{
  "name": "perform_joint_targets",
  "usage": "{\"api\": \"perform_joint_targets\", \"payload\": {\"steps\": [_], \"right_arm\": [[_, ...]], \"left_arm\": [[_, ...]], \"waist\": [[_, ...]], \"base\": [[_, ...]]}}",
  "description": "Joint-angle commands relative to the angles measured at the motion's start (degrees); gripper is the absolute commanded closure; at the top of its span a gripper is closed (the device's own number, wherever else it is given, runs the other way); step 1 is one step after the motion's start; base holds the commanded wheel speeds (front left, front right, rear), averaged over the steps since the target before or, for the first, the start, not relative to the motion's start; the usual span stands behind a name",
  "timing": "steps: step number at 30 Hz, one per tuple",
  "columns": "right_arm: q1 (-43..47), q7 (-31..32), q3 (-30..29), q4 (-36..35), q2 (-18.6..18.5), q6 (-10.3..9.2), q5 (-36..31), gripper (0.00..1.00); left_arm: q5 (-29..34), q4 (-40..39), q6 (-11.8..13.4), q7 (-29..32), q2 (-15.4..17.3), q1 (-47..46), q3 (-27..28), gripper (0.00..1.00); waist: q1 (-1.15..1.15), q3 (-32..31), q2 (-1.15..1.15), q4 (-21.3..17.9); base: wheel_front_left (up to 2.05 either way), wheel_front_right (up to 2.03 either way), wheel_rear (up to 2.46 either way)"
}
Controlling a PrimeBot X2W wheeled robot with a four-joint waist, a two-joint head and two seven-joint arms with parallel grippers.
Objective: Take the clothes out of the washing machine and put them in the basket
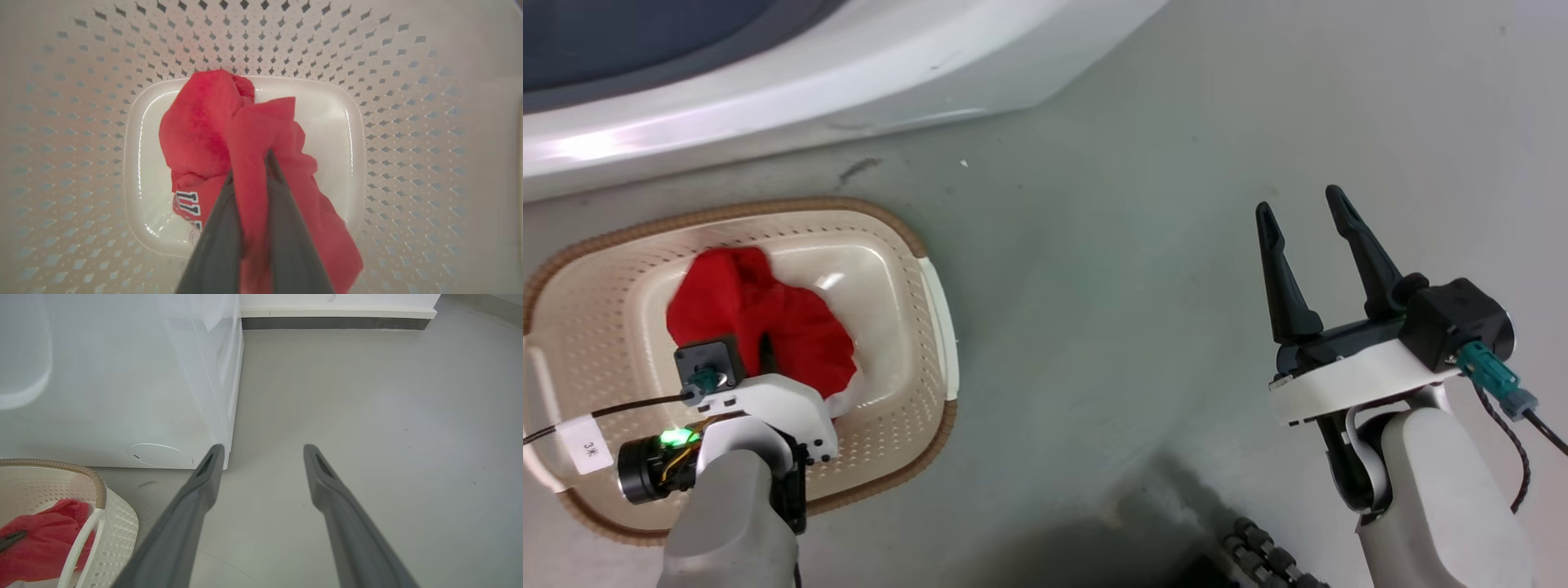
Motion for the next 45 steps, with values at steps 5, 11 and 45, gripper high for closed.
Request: {"api": "perform_joint_targets", "payload": {"steps": [5, 11, 45], "right_arm": [[-1.95, -0.26, 0.41, -0.35, 0.16, -0.05, 0.85, 0.0], [-1.63, -0.25, -0.12, 0.46, 0.14, -0.06, -0.18, 0.0], [13.3, 3.79, -6.38, -1.87, 0.11, -0.06, -6.22, 0.0]], "left_arm": [[-0.2, 4.25, 0.57, -0.15, 0.71, -2.05, 0.65, 1.0], [-0.74, 7.58, 0.32, -0.15, -0.39, -2.49, 0.71, 0.0], [3.54, -23.71, 1.4, -0.15, -6.14, 12.59, -2.88, 0.0]], "waist": [[-0.01, 2.61, 0.0, -1.56], [-0.01, -0.15, 0.0, -0.49], [-0.01, -28.84, 0.0, 8.74]], "base": [[0.0, 0.0, 0.0], [0.0, 0.0, 0.0], [0.0, 0.0, 0.0]]}}
